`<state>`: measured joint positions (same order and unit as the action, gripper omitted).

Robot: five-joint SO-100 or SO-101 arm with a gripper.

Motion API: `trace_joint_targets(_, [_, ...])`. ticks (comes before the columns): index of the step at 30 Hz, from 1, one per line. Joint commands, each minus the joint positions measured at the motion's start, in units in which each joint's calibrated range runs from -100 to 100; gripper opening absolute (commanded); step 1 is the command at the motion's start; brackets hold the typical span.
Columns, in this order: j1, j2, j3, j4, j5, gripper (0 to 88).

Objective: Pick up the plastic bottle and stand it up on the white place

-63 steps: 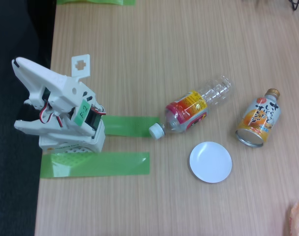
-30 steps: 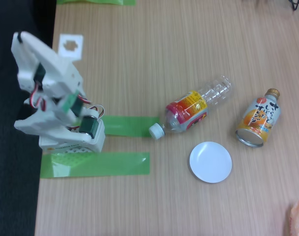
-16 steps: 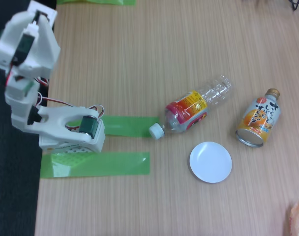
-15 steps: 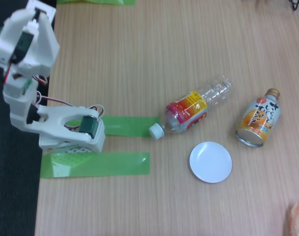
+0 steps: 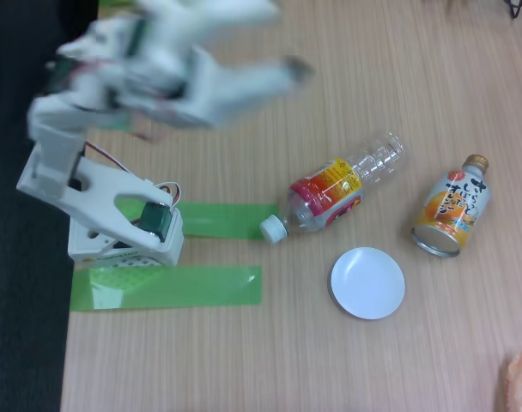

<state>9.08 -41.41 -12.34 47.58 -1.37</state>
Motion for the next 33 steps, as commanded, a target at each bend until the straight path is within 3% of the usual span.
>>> trace_joint_targets(1, [0.18, 5.34, -2.83, 12.25, -0.34, 28.0])
trace_joint_targets(11, [-0.93, 10.63, -1.65, 49.42, -3.07, 28.1])
trace_joint_targets(17, [-3.3, 8.78, 8.4, 49.16, -3.17, 28.1])
trace_joint_targets(26, [-14.26, 4.16, 22.43, 49.16, -2.39, 28.1])
trace_joint_targets(33, [-17.15, -2.73, 35.02, 48.56, 10.1, 28.1])
